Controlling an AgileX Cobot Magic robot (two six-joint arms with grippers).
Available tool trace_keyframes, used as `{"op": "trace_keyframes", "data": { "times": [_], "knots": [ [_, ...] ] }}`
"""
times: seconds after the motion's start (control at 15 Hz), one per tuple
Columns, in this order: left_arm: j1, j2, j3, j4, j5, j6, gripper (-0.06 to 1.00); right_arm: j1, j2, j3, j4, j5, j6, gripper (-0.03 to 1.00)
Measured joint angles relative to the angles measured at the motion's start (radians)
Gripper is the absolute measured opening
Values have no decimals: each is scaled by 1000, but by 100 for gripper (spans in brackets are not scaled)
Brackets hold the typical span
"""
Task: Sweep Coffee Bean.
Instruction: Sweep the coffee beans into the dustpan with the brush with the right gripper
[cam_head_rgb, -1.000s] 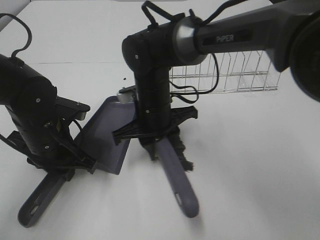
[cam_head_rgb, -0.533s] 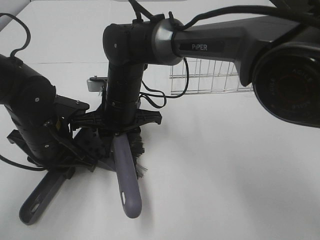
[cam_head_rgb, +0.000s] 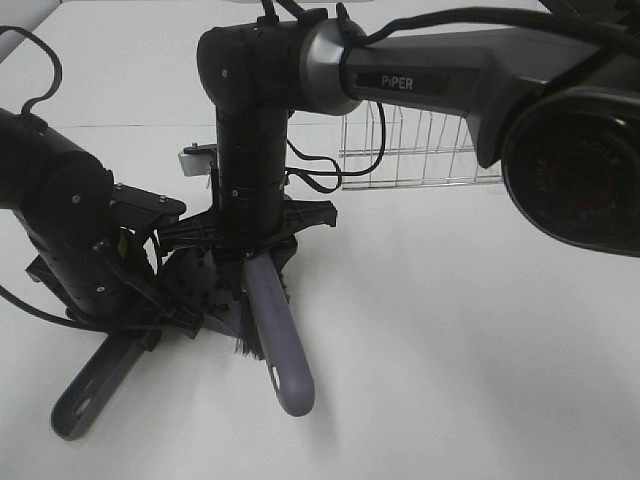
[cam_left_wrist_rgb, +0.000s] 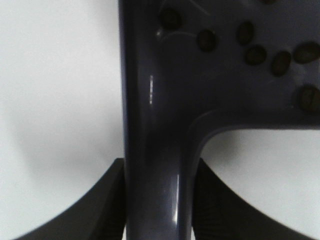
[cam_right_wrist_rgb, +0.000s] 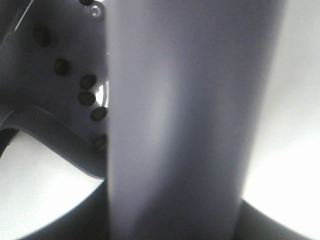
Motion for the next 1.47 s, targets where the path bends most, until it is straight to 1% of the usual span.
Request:
{"op": "trace_keyframes", "data": {
  "times": [0.13, 0.2, 0.27, 0.47, 0.6, 0.73, 0.8, 1.0, 1.07, 1.2, 1.27, 1.47],
  "knots": [
    [1, 2, -3, -10, 4, -1, 31, 0, -44, -6, 1, 17, -5, 28],
    [0, 2, -4, -11, 5, 4, 31, 1, -73, -17, 7, -1, -3, 28],
    [-1, 2, -5, -13, 4, 7, 31, 2, -98, -22, -8, -13, -3, 28],
    [-1, 2, -5, -22, 4, 10, 31, 4, -113, -24, -121, -12, -3, 28],
    [-1, 2, -5, -28, 3, 10, 31, 1, -113, -24, -159, -10, -7, 28],
    [-1, 2, -5, -31, 2, 10, 31, -30, -113, -24, -176, -10, -24, 28],
    [-1, 2, -5, -33, 2, 10, 31, -60, -119, -16, -177, -11, -35, 28],
    [-1, 2, -5, -39, 2, 10, 31, -127, -174, 69, -208, -13, -64, 28],
    [-1, 2, -5, -40, 2, 10, 31, -168, -215, 140, -249, -10, -76, 28],
    [-1, 2, -5, -47, 2, -1, 31, -209, -240, 206, -307, -9, -82, 28],
    [-1, 2, -5, -49, 2, -19, 31, -217, -240, 228, -327, -9, -86, 28],
    [-1, 2, -5, -50, 2, -41, 31, -214, -211, 254, -334, -13, -101, 28]
  ]
}}
